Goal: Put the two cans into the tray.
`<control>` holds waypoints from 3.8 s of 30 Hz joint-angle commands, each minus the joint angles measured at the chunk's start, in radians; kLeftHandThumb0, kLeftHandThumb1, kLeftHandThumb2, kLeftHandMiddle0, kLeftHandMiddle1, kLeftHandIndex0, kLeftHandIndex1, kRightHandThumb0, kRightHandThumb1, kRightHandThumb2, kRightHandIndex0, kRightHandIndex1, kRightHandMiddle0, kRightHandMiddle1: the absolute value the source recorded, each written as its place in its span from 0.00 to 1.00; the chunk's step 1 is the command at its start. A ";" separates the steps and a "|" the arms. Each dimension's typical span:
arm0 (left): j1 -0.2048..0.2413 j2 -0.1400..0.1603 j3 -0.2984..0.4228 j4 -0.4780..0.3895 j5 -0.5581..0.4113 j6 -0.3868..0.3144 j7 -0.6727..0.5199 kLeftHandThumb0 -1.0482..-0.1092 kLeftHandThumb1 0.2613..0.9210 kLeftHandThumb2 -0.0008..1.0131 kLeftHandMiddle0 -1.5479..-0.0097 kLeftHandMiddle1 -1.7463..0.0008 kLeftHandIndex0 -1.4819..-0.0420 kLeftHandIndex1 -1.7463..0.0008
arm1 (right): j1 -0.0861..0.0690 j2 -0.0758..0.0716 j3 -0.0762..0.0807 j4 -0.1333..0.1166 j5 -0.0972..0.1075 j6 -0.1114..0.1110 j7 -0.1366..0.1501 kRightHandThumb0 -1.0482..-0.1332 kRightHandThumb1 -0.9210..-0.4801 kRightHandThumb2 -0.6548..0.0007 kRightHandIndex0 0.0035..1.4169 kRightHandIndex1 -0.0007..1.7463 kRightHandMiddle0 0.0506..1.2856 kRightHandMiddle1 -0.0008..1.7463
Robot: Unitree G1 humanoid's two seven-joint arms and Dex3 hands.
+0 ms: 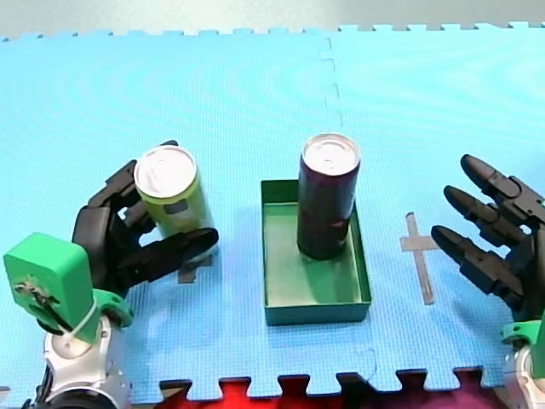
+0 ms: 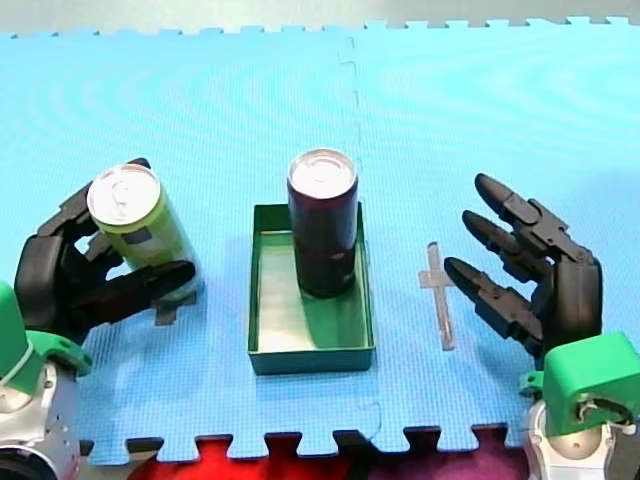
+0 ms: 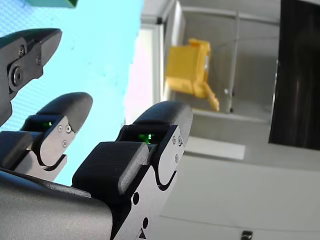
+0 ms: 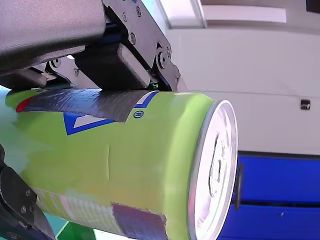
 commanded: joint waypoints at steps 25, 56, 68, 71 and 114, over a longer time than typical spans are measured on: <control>0.108 0.008 -0.107 -0.351 0.011 -0.044 -0.029 0.73 0.84 0.00 0.17 0.99 0.21 1.00 | -0.004 -0.011 0.015 0.011 -0.058 0.040 -0.082 0.65 0.48 1.00 0.62 0.00 0.62 0.00; 0.302 -0.018 -0.284 -0.851 0.160 0.242 0.147 0.74 0.86 0.00 0.15 0.99 0.20 1.00 | -0.026 -0.020 0.023 0.056 -0.078 0.111 -0.153 0.63 0.50 1.00 0.62 0.00 0.62 0.00; 0.306 -0.016 -0.320 -0.876 0.159 0.293 0.139 0.73 0.87 0.00 0.14 1.00 0.20 1.00 | -0.028 -0.022 0.026 0.053 -0.079 0.127 -0.162 0.62 0.51 1.00 0.62 0.00 0.62 0.00; 0.295 -0.023 -0.326 -0.860 0.147 0.300 0.131 0.73 0.87 0.00 0.14 1.00 0.20 1.00 | -0.026 -0.022 0.028 0.051 -0.081 0.130 -0.166 0.61 0.51 1.00 0.62 0.00 0.61 0.00; 0.149 -0.084 -0.336 -0.634 0.154 0.439 0.191 0.74 0.83 0.00 0.12 1.00 0.19 1.00 | -0.023 -0.028 0.038 0.041 -0.093 0.112 -0.190 0.66 0.49 1.00 0.61 0.00 0.61 0.00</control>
